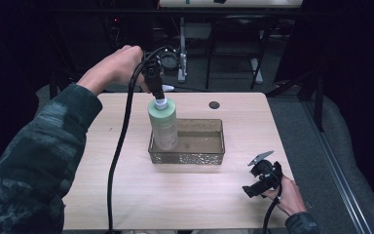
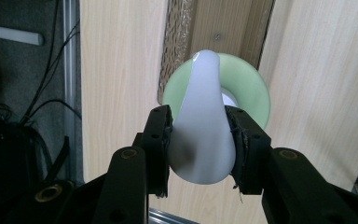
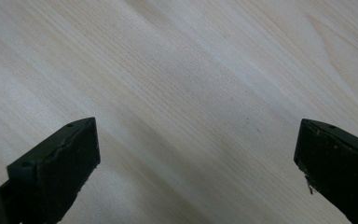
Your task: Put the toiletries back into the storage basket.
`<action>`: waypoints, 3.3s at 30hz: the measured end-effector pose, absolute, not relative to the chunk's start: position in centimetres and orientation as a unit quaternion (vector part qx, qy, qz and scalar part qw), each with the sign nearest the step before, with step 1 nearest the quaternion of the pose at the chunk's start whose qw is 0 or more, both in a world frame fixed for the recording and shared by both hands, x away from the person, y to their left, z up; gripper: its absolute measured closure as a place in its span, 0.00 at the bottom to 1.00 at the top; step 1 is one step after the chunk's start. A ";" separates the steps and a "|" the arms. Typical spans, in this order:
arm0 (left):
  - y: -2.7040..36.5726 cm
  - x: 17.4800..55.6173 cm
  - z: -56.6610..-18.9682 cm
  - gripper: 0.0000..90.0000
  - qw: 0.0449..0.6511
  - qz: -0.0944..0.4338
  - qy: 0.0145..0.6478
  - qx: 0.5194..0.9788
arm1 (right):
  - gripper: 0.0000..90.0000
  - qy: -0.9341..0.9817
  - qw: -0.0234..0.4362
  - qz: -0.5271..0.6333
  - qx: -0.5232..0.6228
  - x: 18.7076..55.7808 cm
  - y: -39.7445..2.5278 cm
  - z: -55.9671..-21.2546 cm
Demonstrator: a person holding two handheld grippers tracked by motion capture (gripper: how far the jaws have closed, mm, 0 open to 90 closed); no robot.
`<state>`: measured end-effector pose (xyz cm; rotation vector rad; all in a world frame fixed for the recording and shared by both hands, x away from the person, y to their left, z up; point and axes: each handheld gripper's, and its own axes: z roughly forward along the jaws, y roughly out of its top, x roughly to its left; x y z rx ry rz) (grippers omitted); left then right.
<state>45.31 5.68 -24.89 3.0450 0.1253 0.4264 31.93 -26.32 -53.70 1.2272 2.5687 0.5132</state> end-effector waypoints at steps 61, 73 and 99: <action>6.4 46.6 -31.5 0.70 -0.011 0.098 0.050 0.994 | 0.00 0.882 0.124 0.173 0.421 31.9 -26.4 -53.7; 6.9 46.7 -31.6 0.70 0.005 0.090 0.060 0.994 | 0.00 0.882 0.126 0.171 0.420 31.9 -26.3 -53.7; 9.2 46.6 -30.6 0.22 0.072 0.095 0.098 0.988 | 0.00 0.884 0.126 0.169 0.418 31.9 -26.3 -53.8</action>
